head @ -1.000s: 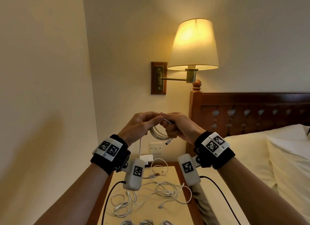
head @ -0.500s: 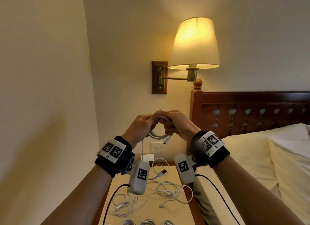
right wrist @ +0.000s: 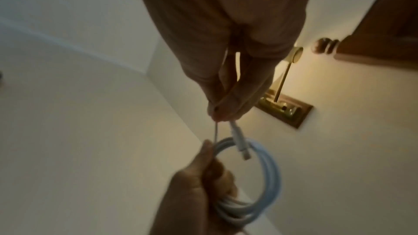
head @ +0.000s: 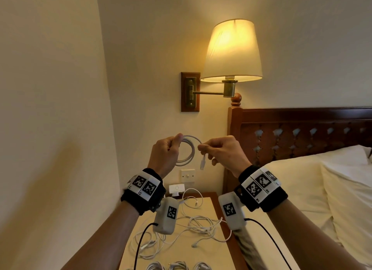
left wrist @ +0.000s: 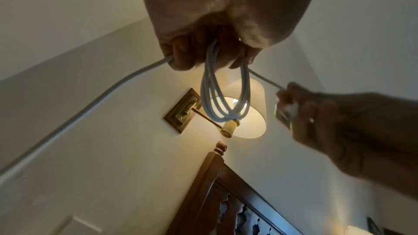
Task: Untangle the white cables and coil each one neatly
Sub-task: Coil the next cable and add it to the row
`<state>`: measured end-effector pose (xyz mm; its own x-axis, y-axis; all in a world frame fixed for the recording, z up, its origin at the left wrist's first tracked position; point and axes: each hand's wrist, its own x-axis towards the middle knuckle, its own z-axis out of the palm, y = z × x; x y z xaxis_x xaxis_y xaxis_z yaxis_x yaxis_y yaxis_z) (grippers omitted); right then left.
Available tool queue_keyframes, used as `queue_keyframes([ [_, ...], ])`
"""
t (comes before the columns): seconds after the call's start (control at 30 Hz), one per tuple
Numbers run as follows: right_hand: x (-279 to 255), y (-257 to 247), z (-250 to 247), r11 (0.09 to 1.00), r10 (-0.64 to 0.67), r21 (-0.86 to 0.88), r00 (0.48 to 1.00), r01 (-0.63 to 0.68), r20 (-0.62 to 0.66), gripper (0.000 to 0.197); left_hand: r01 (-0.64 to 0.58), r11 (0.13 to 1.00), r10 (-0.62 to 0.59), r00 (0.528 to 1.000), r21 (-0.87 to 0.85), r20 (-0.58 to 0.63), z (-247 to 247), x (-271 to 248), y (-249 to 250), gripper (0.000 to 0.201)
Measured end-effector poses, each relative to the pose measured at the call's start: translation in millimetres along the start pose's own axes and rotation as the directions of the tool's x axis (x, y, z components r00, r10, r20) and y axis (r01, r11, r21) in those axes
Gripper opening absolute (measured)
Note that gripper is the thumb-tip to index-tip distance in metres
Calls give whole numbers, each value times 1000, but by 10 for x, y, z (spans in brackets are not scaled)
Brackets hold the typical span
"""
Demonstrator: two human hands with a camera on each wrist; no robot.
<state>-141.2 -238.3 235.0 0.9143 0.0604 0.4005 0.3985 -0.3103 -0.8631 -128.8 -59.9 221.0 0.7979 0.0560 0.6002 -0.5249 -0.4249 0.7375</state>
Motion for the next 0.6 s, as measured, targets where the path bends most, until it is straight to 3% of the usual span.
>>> queue_keyframes([
  [0.1,-46,-97,51,947,74,316,997,-66,-13,12,-17,998,18,1000,63,-17,35,-15,-77,38],
  [0.2,-100,-131,190,905,55,422,998,-42,-19,11,61,998,-61,998,13,-15,54,-16,-85,35],
  [0.27,-112,-68,310,959,-15,281,994,46,-111,9,153,984,-154,988,-93,-11,44,-11,-36,39],
  [0.33,-105,44,409,984,-161,35,964,172,-210,7,251,952,-252,968,-174,15,32,-18,50,41],
  [0.4,-94,132,462,944,-307,-195,925,266,-224,8,321,920,-318,947,-224,52,26,-41,106,40],
  [0.5,-88,126,423,832,-409,-494,881,253,-239,8,386,876,-377,922,-289,86,-2,-67,116,39],
  [0.6,-45,127,400,790,-488,-532,838,305,-246,21,420,839,-403,907,-346,126,-35,-73,133,38],
])
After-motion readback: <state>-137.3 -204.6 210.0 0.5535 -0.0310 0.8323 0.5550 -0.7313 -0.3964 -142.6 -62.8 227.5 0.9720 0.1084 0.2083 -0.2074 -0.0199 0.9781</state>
